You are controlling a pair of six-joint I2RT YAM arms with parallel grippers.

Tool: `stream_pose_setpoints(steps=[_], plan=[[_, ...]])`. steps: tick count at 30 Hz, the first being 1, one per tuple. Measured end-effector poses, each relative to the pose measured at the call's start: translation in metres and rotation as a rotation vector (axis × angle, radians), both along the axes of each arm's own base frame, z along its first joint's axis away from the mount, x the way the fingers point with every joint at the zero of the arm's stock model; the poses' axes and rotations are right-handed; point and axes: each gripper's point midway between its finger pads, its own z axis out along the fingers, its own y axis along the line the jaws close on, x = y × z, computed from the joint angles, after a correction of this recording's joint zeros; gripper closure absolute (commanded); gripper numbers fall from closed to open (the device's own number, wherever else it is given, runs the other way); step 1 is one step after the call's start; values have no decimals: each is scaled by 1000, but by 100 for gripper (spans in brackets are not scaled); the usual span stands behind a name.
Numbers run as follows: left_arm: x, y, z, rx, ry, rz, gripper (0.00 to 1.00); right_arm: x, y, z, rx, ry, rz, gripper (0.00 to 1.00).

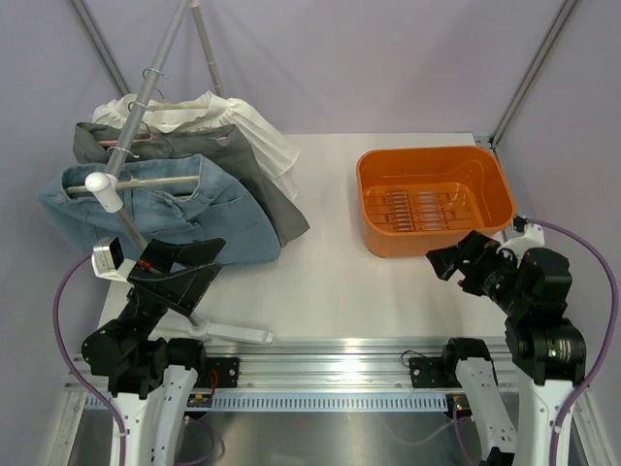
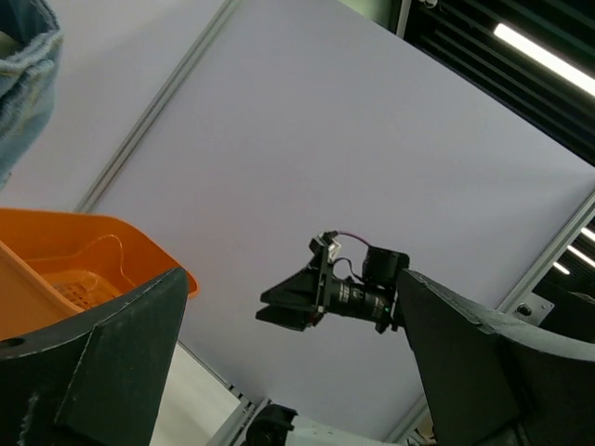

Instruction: Remove the skirt from the hanger

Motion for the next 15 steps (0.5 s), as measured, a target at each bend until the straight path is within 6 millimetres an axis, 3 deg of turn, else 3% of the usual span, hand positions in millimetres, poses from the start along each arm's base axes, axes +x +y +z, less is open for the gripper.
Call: stream_pose_setpoints(steps=[5,9,15], plan=[[-9,-5,3,50,68,-28,6,31,19,4,53,60,121,1],[-14,-8,-11,95,121,-39,9,53,46,39,123,23,270,0],[-8,-11,-65,109,270,-64,10,58,148,118,117,-98,669,1]])
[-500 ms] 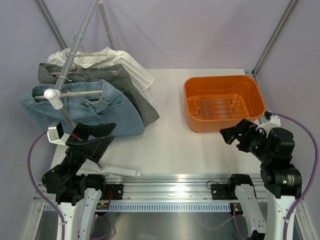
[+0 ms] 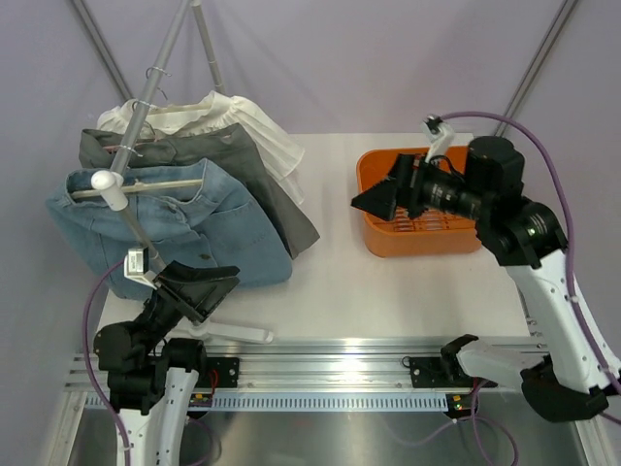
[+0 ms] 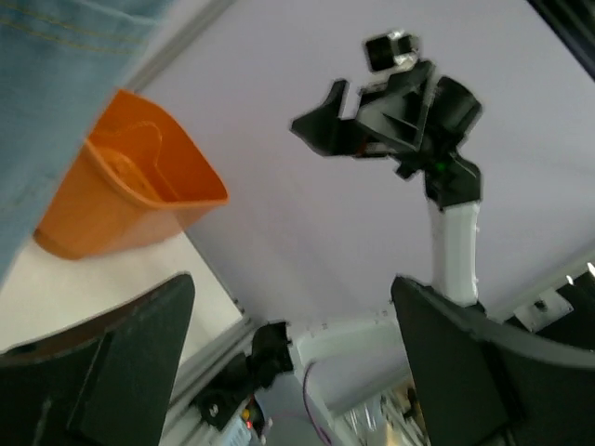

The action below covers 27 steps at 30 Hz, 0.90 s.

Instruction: Remove the skirt from the hanger

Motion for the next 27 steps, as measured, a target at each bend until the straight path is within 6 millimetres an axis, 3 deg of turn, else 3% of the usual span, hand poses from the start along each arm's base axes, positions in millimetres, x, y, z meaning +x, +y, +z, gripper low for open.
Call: stream_pose_setpoints(steps=[3,8,12,18,21,27], plan=[[16,-1,-26,-6,97,-2,11,7,37,18,0,-43,95,1],[26,-3,-54,-8,212,-16,12,21,77,19,-8,-75,193,1],[26,-3,-55,-7,221,-19,13,27,115,21,-16,-136,322,8],[21,-4,-54,6,228,-25,15,36,164,17,-37,-259,464,6],[8,-2,-39,42,180,-10,11,46,185,16,-49,-320,494,6],[-50,3,34,119,-145,44,6,64,200,11,-72,-407,489,7]])
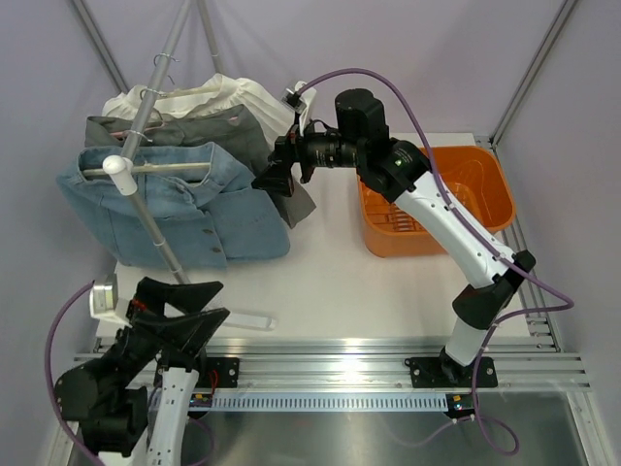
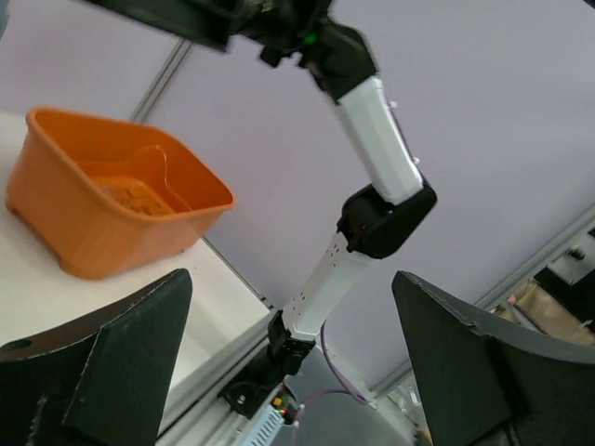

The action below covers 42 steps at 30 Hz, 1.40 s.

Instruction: Remove the skirt from the hanger

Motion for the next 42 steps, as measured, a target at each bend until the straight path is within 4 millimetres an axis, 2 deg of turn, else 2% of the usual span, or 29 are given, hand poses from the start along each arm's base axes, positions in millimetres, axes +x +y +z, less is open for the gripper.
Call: stream_pose_setpoints(steps=[2,4,12,19,24,28,30,32,33,35,39,40,42], plan=[[-14,0,13,23,-81,9,5,4,3,2,8,-29,3,9],[-20,-2,16,51,-117,10,5,8,7,6,19,-60,7,10],[-8,-7,-9,117,-52,19,5,18,38,8,38,-148,77,23],[-4,-8,-17,136,-39,11,5,0,57,-7,13,-169,144,25],[1,-8,-26,143,-8,4,5,-7,57,-17,-1,-167,148,25],[4,-8,-30,146,4,4,4,-9,57,-12,11,-174,163,26],[4,-8,-30,147,5,3,4,-11,57,-8,16,-178,170,30],[3,-8,-30,149,3,2,4,-12,59,1,35,-194,185,37],[3,-8,-31,150,3,2,4,-13,60,5,44,-200,191,45],[3,-8,-32,153,6,2,4,-14,63,10,61,-206,211,50],[4,-8,-34,162,10,2,5,-17,71,9,75,-190,257,62],[4,-8,-35,162,10,2,5,-17,72,7,75,-185,269,78],[4,-8,-35,166,6,2,5,-19,76,3,77,-181,303,100]])
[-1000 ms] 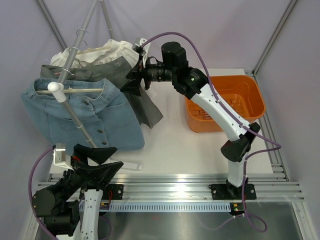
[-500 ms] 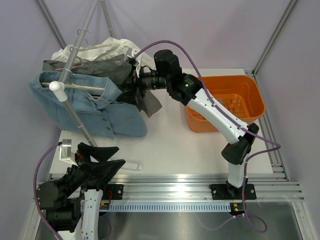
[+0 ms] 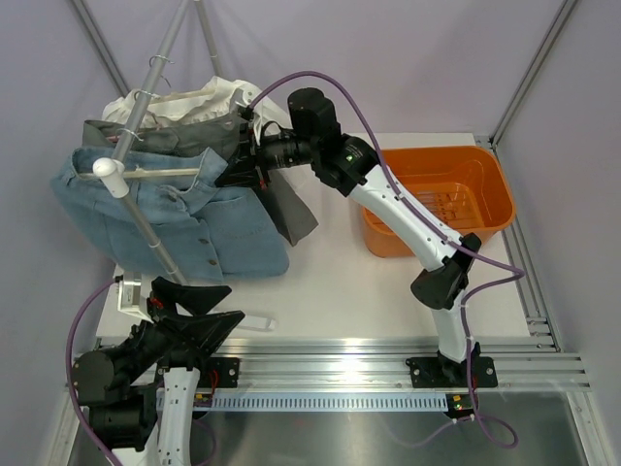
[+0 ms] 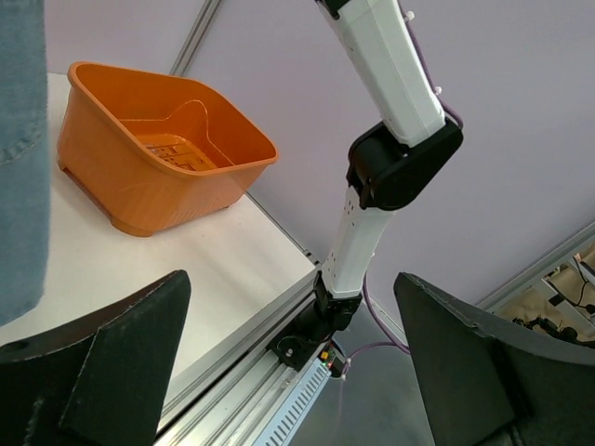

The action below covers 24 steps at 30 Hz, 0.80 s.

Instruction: Remove the skirt from the hanger

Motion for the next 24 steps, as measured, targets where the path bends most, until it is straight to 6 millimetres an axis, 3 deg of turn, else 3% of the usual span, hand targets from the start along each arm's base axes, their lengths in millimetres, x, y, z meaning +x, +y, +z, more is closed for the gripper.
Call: stream_pose_setpoints(steps=[4,13,24], plan=[[-1,-1,0,5,-3,-5,5,-1,6,-8,2,3,47,100],[-1,-1,-4,15,1,-9,5,-7,10,-3,29,-32,90,100],[1,-1,-7,14,16,-9,5,-1,40,10,103,-7,88,100]])
